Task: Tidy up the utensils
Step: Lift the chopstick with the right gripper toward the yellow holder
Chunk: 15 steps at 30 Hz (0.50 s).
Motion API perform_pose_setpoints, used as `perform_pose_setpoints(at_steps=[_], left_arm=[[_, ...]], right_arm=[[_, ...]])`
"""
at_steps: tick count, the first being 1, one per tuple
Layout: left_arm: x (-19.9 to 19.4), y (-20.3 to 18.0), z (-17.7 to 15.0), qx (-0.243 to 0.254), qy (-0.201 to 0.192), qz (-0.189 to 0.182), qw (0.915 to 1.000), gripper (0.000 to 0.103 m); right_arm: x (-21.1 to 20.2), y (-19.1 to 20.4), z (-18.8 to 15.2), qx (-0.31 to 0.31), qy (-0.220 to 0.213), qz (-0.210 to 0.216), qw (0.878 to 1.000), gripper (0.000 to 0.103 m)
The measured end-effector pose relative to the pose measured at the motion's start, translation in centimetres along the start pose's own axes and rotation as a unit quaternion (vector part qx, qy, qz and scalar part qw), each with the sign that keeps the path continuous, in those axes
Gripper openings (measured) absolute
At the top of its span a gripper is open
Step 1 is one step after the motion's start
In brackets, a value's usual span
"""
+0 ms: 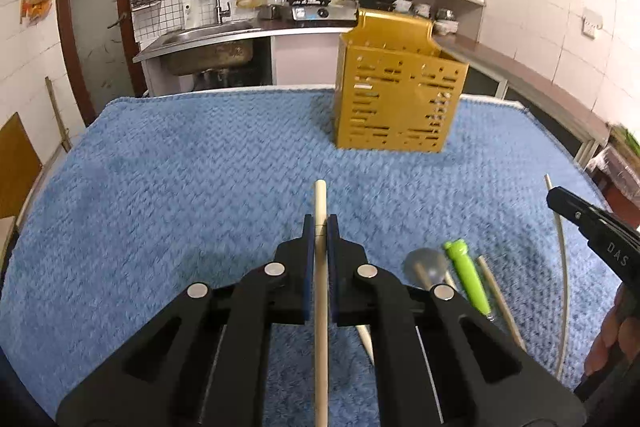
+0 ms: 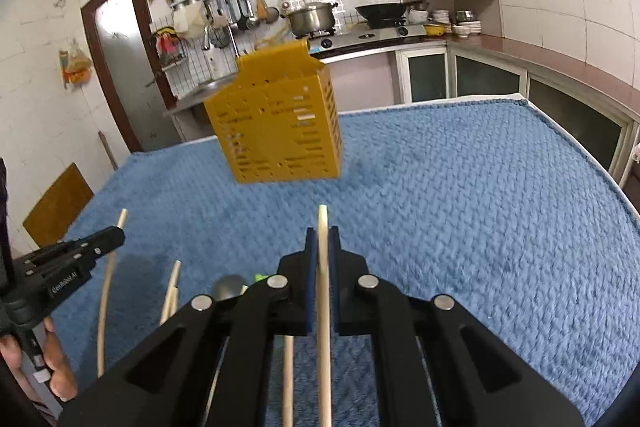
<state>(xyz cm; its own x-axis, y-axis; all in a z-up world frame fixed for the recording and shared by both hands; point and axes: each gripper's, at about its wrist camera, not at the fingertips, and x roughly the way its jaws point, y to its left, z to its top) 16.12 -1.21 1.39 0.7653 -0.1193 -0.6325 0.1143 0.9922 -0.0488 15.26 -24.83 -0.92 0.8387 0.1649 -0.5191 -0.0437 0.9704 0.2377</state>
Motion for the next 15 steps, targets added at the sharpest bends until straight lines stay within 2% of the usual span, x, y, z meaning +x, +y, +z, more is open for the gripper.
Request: perform_pose_setpoints(at_steps=[15], left_arm=[[-3.4, 1.0, 1.2, -0.029, -0.037, -0.036, 0.9982, 0.005]], right_arm=[[-2.5, 0.7, 1.1, -0.003, -0.037, 0.017, 0.999, 0.006]])
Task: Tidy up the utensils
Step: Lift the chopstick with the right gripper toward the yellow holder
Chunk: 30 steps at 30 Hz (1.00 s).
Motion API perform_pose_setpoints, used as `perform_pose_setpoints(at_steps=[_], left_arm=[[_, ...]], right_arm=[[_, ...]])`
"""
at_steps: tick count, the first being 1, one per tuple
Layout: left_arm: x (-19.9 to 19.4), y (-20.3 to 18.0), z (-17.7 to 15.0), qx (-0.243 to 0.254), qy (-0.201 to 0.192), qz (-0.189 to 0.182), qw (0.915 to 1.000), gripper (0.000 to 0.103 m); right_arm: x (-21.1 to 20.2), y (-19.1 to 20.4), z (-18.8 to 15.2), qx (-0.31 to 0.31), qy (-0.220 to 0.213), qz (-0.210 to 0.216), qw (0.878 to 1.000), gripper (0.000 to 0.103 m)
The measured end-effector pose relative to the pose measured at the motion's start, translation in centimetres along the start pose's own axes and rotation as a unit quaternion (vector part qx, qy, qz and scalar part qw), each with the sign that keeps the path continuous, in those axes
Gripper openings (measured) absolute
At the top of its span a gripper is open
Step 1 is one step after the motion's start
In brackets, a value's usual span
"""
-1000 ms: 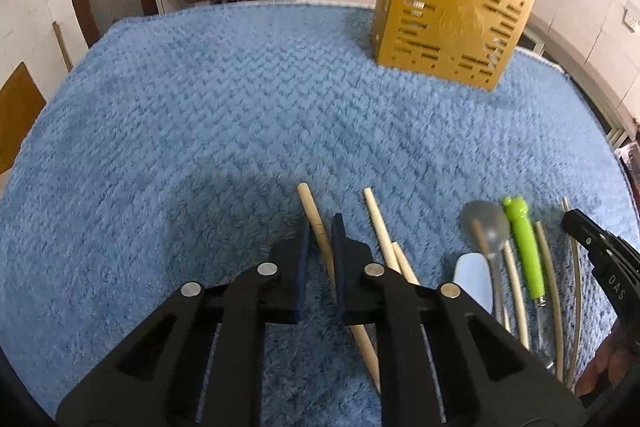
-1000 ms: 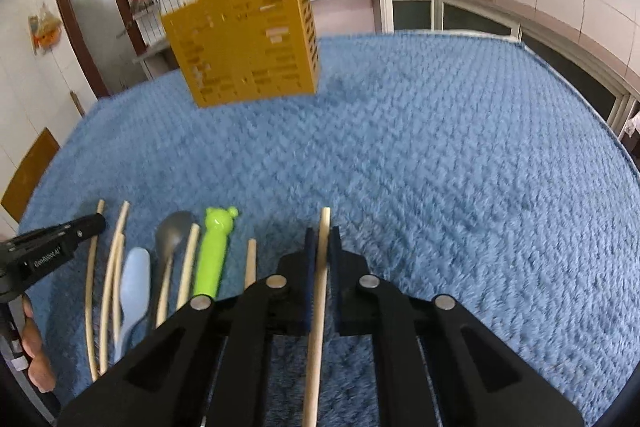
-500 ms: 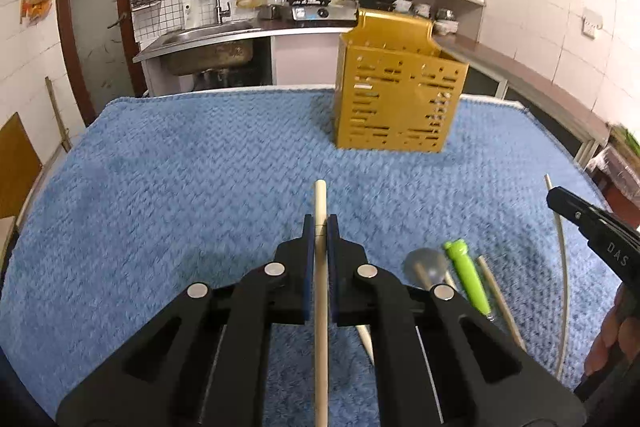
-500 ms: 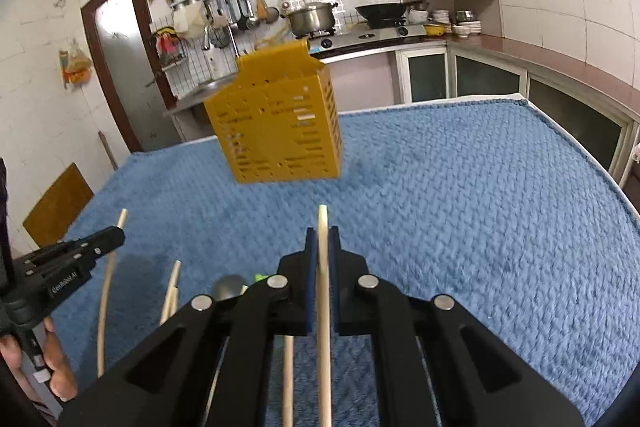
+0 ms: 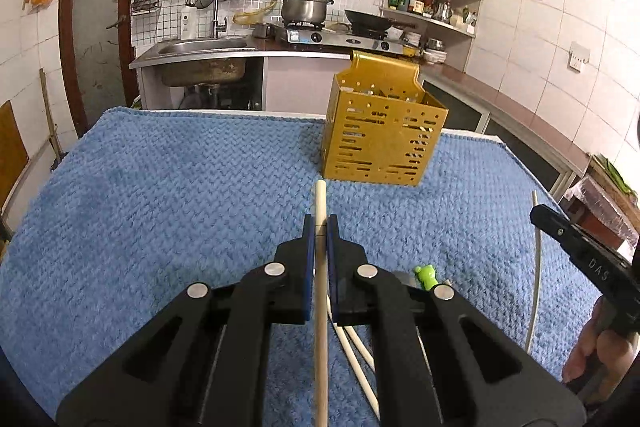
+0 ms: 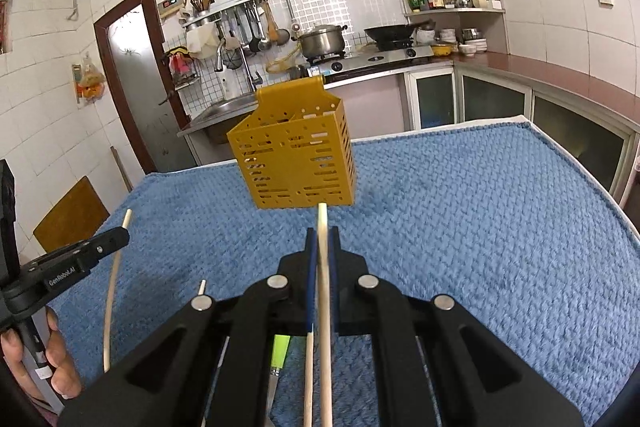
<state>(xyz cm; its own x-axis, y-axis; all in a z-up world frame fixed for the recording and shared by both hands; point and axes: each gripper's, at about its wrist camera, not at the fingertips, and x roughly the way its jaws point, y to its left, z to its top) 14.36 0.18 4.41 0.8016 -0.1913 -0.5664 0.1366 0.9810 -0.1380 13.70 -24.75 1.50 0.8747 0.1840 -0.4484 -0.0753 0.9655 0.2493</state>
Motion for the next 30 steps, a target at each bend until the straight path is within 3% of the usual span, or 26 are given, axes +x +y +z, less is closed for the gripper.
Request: perform_pose_setpoints(at_steps=[30], left_arm=[[-5.2, -0.6, 3.2, -0.018, -0.076, -0.027, 0.9966, 0.005]], right_arm=[[-5.7, 1.8, 2.4, -0.030, -0.090, -0.002, 0.995, 0.006]])
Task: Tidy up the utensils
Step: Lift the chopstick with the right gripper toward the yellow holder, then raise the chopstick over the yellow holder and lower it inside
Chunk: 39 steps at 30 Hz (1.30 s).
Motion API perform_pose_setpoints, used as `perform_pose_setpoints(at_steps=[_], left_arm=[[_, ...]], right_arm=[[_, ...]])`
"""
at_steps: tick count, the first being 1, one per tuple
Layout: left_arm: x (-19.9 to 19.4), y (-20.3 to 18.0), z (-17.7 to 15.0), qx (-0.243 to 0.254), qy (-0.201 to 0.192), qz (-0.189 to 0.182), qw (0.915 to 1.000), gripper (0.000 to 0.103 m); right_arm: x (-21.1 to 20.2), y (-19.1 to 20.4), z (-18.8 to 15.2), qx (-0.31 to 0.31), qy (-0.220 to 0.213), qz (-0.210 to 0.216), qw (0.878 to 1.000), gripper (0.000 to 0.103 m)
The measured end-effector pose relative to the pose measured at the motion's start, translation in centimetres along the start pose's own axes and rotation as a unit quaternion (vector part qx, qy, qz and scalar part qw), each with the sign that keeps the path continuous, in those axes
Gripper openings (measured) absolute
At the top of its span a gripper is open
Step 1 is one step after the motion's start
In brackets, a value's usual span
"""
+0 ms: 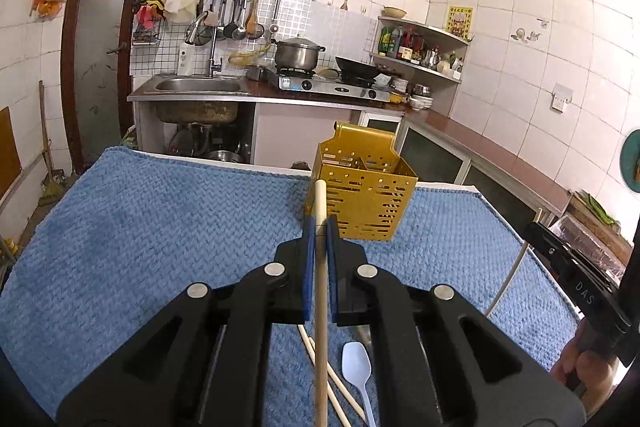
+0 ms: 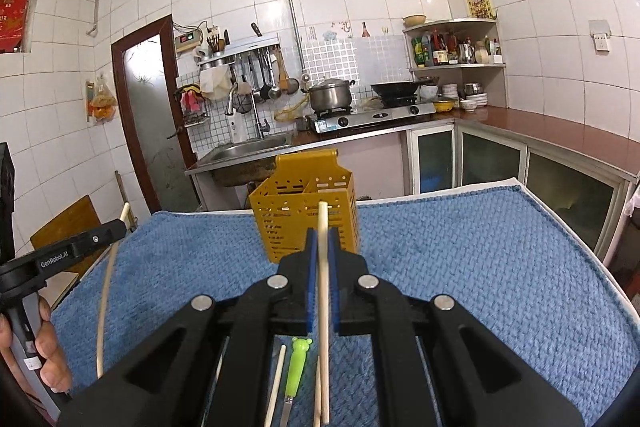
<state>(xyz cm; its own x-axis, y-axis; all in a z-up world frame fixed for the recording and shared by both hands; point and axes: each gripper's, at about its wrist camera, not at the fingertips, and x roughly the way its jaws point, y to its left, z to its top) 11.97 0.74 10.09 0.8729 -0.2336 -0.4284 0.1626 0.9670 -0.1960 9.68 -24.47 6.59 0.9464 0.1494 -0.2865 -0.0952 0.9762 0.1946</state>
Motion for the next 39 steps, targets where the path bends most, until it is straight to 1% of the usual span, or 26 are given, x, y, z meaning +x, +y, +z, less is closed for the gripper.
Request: perform_pose_setpoints(at_steps=[8, 15, 20, 30, 39], left_arm=[[0.6, 0.0, 0.7, -0.002, -0.003, -0.006, 1.0000, 0.005], [1.5, 0.5, 0.8, -0.016, 0.008, -0.020, 0.9997, 0.005], [1.7, 0.6, 0.9, -0.012, 0.006, -0.023, 0.9996, 0.005], [3.1, 1.1, 2.5, -0.017, 0.004, -0.046, 0.9988, 0.005], [5.0, 0.7, 3.5, -0.008, 0.016, -0.063, 0.9979, 0.005]], right_arm=[[0.4, 0.3, 0.6, -0.009, -0.003, -0.008, 1.000, 0.006], [0.4, 0.3, 0.7, -0.014, -0.004, -0.011, 1.000, 0.006], [0.7, 0.4, 0.9, -0.014, -0.002, -0.011, 1.000, 0.006], [1.9, 0.3, 2.3, -0.017, -0.001, -0.019, 1.000, 0.006], [2.8, 0.0, 3.2, -0.019, -0.005, -0.028, 0.999, 0.006]])
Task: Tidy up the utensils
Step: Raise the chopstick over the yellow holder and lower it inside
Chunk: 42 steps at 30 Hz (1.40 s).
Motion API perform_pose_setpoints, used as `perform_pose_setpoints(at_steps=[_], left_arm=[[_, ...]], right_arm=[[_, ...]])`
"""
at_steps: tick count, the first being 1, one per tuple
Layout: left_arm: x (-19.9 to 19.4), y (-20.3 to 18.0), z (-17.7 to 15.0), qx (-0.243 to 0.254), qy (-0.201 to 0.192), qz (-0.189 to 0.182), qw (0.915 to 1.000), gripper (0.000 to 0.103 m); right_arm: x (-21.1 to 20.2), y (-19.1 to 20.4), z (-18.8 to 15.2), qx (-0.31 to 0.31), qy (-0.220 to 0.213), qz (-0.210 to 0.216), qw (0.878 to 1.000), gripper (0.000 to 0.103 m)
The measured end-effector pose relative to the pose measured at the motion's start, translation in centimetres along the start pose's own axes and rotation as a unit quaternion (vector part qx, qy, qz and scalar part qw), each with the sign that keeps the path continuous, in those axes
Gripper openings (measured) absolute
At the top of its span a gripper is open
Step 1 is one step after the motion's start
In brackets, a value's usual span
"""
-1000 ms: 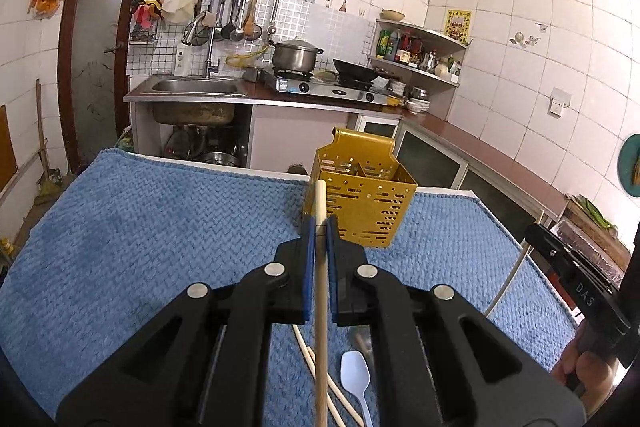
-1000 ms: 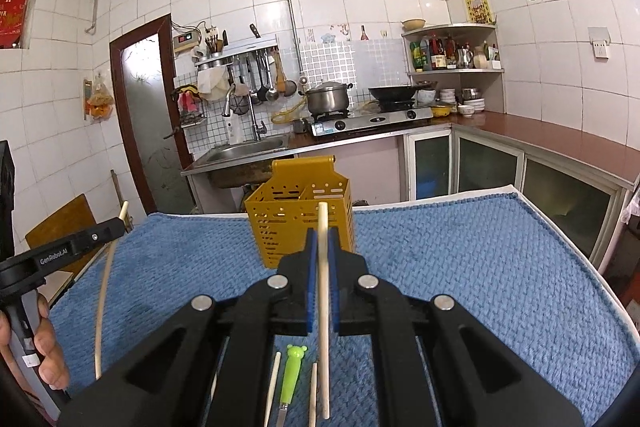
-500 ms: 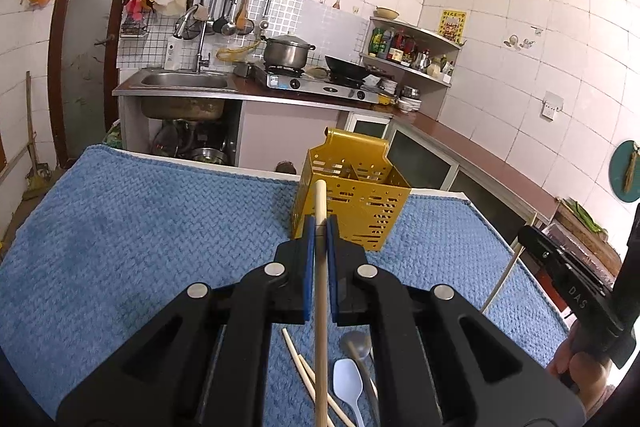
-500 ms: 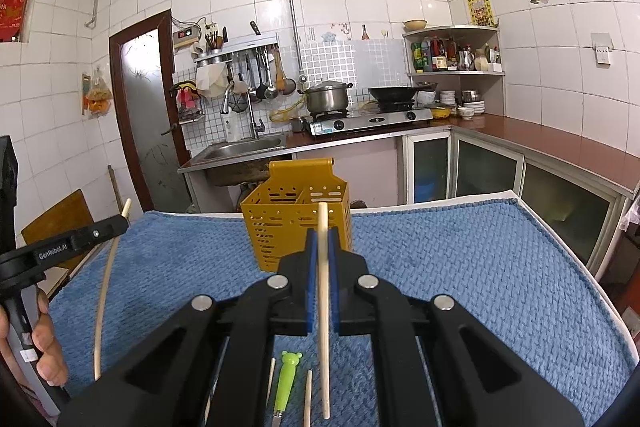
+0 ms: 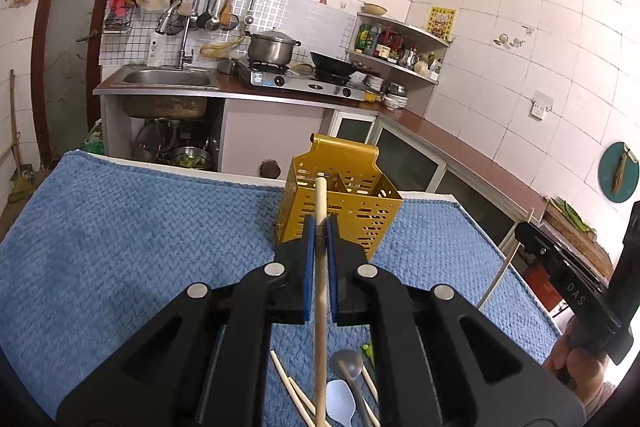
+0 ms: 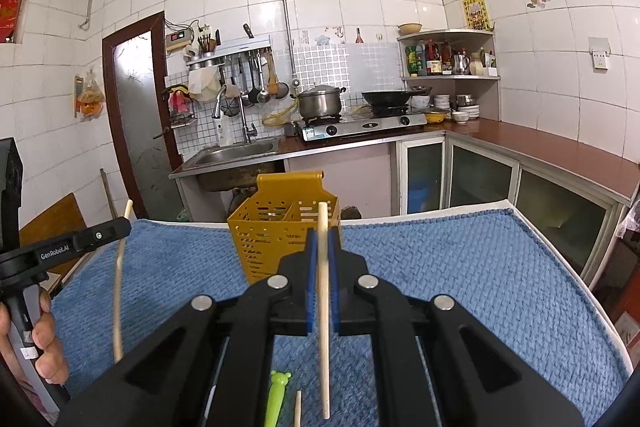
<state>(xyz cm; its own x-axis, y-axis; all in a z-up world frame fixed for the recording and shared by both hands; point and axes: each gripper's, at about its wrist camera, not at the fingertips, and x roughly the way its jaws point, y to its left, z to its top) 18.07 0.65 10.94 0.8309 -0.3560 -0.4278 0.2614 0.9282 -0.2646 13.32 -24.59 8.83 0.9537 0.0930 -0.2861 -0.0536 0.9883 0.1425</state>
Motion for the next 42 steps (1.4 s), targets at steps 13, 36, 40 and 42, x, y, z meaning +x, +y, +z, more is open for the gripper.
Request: perform_pose_setpoints(at_steps=[13, 36, 40, 42], left_arm=[[2.4, -0.7, 3.6, 0.011, -0.013, -0.005, 0.9998, 0.005], [10.1, -5.0, 16.9, 0.067, -0.123, 0.017, 0.9900, 0.005], [12.3, -4.8, 16.0, 0.078, -0.143, 0.029, 0.9862, 0.005], [13.5, -4.4, 15.5, 0.076, -0.144, 0.024, 0.9863, 0.004]], right_arm=[[2.5, -0.4, 2.9, -0.008, -0.008, -0.008, 1.000, 0.006], [12.7, 1.5, 16.6, -0.006, -0.084, -0.004, 0.996, 0.006], [15.4, 1.2, 15.3, -0.008, -0.086, -0.006, 0.996, 0.006], [16.2, 1.1, 14.5, -0.008, -0.081, -0.003, 0.997, 0.006]])
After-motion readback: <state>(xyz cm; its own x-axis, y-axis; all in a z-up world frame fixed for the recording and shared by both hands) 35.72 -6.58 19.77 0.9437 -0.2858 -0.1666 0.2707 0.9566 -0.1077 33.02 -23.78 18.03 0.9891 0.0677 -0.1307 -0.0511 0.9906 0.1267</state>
